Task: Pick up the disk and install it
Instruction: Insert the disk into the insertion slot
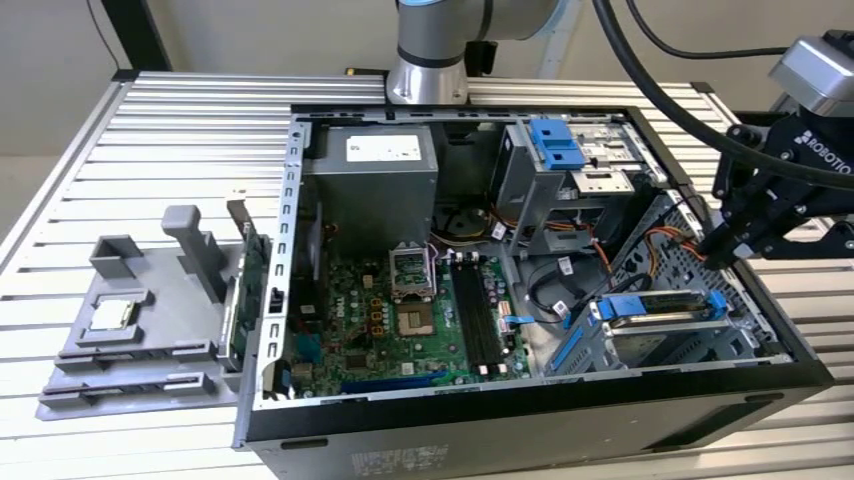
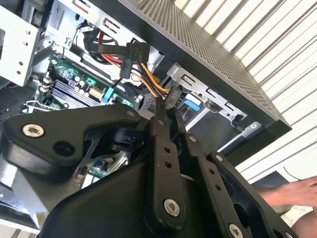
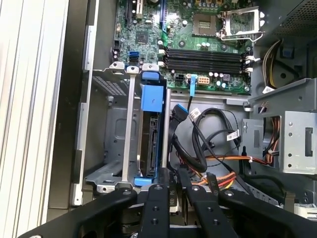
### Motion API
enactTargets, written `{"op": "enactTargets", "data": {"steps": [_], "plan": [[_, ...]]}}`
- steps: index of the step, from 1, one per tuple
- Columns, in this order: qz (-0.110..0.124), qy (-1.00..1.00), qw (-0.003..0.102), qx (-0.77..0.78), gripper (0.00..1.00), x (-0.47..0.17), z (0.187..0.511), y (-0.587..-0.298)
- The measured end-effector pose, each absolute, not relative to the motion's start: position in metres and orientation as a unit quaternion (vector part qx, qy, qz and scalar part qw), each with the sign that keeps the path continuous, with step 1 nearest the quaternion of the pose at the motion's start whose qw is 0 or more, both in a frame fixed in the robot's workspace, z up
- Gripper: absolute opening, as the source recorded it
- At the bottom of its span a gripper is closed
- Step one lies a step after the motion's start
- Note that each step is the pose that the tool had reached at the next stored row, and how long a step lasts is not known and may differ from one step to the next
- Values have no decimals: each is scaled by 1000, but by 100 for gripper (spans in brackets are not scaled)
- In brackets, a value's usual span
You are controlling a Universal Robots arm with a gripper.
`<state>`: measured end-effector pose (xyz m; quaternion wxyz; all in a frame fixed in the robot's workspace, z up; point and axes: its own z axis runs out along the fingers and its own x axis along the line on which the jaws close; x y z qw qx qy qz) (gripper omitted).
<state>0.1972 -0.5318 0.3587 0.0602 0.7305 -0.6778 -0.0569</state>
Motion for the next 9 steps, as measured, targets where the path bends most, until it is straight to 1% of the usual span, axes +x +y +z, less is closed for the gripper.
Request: {"op": "enactTargets", "data": {"steps": [7, 9], "plan": [[-54, -678, 51, 731, 0, 187, 363, -534], [-54, -678, 50, 731, 0, 185, 363, -534]]}}
